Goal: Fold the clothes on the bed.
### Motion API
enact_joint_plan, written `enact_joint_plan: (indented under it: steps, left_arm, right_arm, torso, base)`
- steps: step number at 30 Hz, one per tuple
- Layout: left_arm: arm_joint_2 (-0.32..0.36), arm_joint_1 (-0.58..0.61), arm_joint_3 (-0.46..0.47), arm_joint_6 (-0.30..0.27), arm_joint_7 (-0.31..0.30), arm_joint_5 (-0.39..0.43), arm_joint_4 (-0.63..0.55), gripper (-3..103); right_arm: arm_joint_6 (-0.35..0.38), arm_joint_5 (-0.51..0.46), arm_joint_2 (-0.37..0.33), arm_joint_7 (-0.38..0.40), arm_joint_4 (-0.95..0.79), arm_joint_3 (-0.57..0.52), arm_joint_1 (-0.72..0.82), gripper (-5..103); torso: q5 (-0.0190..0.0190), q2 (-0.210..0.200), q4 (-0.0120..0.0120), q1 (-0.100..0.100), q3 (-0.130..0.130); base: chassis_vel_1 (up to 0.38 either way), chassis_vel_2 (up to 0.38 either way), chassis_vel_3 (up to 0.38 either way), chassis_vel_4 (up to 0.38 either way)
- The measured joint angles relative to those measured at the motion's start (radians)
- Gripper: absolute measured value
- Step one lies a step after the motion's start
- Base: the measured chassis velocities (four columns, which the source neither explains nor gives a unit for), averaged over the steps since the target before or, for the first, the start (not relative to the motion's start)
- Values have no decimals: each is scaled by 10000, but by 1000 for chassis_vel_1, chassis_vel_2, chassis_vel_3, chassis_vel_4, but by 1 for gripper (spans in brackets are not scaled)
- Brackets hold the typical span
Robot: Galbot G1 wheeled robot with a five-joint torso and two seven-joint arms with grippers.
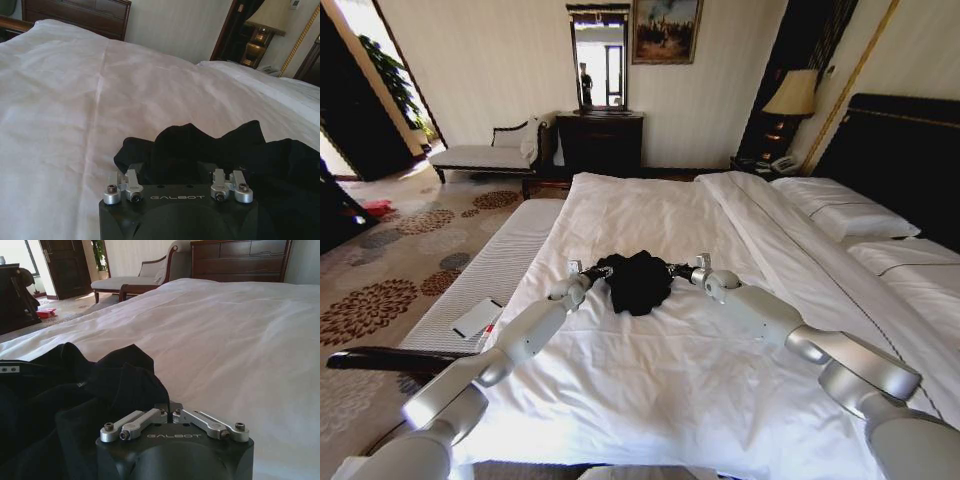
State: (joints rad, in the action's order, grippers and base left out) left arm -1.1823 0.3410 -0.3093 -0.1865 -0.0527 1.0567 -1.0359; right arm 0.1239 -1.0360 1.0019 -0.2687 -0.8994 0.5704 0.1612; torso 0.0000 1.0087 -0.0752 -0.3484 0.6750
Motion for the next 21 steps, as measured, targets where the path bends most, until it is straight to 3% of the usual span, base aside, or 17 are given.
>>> enact_joint_plan:
  steps: [2, 5, 7, 9, 14, 19, 21]
  left_arm:
    - [-8, -6, -49, 1, 40, -4, -53, 53]
    - [-16, -27, -70, 1, 54, -6, -50, 47]
    - [-34, -68, -103, 1, 57, 9, -17, 32]
    - [-36, -74, -114, 2, 57, 18, -11, 32]
    - [-30, -59, -95, 2, 39, 26, -67, 10]
    - [186, 111, -23, -11, -74, 115, -514, 0]
    - [338, 231, 68, -43, -171, 238, -798, 11]
  right_arm:
    - [0, 0, 28, 9, 24, -4, -2, 0]
    - [0, 1, 49, 25, 25, -22, 14, 0]
    - [0, 9, 56, 40, -9, -34, 54, 0]
    - [1, 10, 52, 42, -23, -35, 62, 0]
    - [0, 48, 26, 43, -42, -41, 71, 0]
    - [0, 109, -24, 40, -36, -49, 72, 0]
    - [-3, 112, -54, 34, -35, -55, 72, 0]
  torso:
    - [1, 0, -2, 0, 0]
    - [0, 0, 0, 0, 0]
    - [1, 0, 0, 0, 1]
    - [1, -1, 1, 0, 0]
    - [1, 0, -2, 0, 0]
    - [1, 0, 0, 0, 0]
    - [0, 0, -1, 0, 0]
  base:
    - [0, 0, 0, 0]
    - [0, 0, 0, 0]
    - [0, 0, 0, 0]
    - [0, 0, 0, 0]
    - [0, 0, 0, 0]
    - [0, 0, 0, 0]
    - [0, 0, 0, 0]
